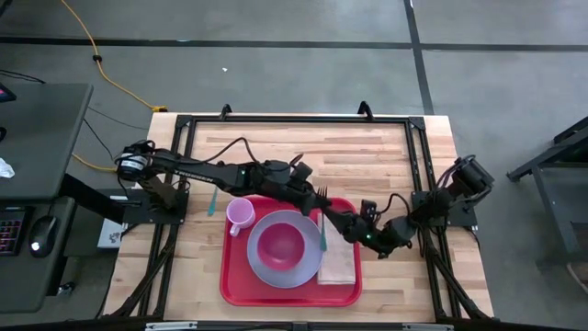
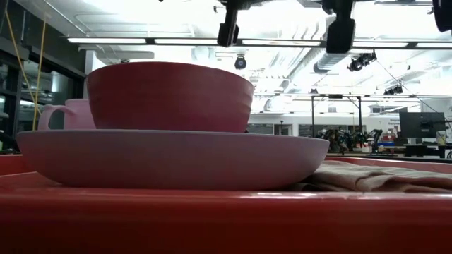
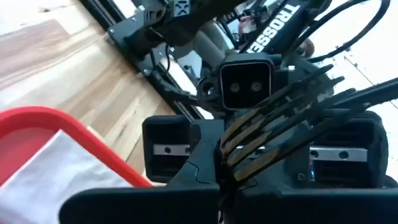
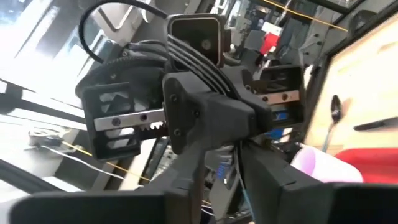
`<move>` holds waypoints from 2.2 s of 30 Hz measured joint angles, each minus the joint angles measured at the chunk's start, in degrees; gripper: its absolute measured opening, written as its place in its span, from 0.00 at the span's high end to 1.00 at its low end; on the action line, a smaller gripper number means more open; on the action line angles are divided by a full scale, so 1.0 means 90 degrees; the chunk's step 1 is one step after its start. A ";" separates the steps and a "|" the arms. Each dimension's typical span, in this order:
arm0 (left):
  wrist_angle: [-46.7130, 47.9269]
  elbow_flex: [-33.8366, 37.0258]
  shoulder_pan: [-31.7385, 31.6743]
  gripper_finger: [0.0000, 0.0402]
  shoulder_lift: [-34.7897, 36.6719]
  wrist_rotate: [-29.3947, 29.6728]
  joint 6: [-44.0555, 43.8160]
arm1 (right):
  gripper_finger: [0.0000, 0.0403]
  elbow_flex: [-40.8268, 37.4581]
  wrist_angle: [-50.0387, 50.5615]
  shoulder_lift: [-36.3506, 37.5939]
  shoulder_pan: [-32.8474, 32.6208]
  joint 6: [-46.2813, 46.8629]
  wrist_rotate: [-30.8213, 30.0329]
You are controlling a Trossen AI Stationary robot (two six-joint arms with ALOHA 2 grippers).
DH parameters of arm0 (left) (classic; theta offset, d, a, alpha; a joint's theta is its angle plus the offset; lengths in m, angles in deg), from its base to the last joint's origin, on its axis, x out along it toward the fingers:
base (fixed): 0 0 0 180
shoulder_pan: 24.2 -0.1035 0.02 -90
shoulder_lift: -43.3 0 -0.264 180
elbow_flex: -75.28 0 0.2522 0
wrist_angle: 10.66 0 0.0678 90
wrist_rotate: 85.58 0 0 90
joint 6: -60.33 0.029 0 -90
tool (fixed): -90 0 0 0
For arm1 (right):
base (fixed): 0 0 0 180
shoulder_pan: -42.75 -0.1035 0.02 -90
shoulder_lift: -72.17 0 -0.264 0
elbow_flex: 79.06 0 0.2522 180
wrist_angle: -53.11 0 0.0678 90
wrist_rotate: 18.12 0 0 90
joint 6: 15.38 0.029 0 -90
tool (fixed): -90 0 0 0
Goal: Set up tray
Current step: Put the blue fork on the brown napkin
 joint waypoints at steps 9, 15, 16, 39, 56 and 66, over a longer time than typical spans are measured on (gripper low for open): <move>0.0028 -0.0001 -0.0046 0.94 -0.0006 -0.0163 -0.0083 | 0.67 -0.0007 0.0040 0.0000 -0.0093 -0.0088 0.0164; 0.0019 -0.0001 -0.0117 0.95 -0.0014 -0.0268 -0.0108 | 0.65 -0.0492 0.0013 0.0007 -0.0489 0.0384 0.0280; 0.0026 -0.0001 -0.0117 0.95 -0.0014 -0.0278 -0.0108 | 0.65 -0.0566 0.0010 0.0007 -0.0571 0.0497 0.0284; 0.0239 -0.0005 -0.0139 0.95 -0.0014 -0.0602 -0.0206 | 0.65 -0.0692 0.1295 0.0006 -0.0210 0.1173 0.2389; -0.0120 -0.0022 -0.0139 0.95 0.0002 -0.0972 -0.0344 | 0.65 -0.0708 0.4660 0.1604 -0.0450 0.1759 0.2281; -0.0032 -0.0025 -0.0139 0.95 0.0008 -0.0789 -0.0344 | 0.65 -0.0705 0.4604 0.1645 0.0053 0.1629 0.3281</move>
